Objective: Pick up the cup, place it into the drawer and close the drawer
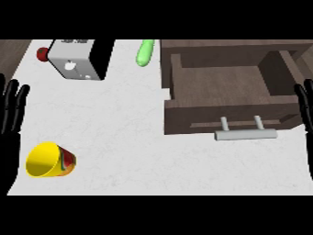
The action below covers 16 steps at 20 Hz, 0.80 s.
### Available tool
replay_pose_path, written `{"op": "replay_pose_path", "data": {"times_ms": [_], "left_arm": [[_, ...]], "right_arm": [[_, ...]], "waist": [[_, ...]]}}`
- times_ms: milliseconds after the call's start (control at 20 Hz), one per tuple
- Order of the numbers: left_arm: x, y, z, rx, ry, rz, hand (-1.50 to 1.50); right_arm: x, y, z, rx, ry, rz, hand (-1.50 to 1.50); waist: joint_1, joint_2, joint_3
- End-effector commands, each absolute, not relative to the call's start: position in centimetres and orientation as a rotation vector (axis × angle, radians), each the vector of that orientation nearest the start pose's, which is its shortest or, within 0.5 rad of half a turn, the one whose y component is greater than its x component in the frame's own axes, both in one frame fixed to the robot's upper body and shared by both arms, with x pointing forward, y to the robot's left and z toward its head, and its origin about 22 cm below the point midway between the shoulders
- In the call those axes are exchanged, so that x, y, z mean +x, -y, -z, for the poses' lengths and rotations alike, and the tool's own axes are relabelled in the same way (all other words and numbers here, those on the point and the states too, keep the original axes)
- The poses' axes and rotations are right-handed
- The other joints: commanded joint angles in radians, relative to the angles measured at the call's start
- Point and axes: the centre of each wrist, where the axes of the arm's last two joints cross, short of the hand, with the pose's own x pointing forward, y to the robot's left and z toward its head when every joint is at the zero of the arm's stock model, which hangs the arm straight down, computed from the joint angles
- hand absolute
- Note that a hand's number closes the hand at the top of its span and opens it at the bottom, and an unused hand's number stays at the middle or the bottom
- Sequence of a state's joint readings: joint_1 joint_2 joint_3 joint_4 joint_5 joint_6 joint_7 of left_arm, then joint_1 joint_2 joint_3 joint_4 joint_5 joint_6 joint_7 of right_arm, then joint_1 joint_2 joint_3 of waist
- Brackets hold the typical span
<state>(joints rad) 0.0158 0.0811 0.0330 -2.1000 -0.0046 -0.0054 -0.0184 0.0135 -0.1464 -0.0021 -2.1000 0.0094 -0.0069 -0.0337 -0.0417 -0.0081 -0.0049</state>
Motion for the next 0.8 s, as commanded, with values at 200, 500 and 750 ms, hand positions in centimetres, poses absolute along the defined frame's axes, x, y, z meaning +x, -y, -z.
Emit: {"op": "replay_pose_path", "data": {"times_ms": [200, 500, 750], "left_arm": [[18.8, -30.0, -11.9, -0.294, 2.096, 0.305, -1.5], [18.6, -35.8, -8.6, -0.396, 1.852, 0.084, -1.5], [20.7, -37.7, -7.1, -0.402, 1.787, 0.095, -1.5]], "right_arm": [[20.7, 23.7, -13.1, -0.075, 2.142, -0.116, -1.5], [21.9, 24.0, -12.0, 0.055, 1.969, -0.241, -1.5], [23.7, 23.1, -13.6, 0.079, 1.963, -0.262, -1.5]], "waist": [[0.059, 0.005, 0.002], [0.052, 0.01, 0.004], [0.042, 0.009, 0.004]]}}
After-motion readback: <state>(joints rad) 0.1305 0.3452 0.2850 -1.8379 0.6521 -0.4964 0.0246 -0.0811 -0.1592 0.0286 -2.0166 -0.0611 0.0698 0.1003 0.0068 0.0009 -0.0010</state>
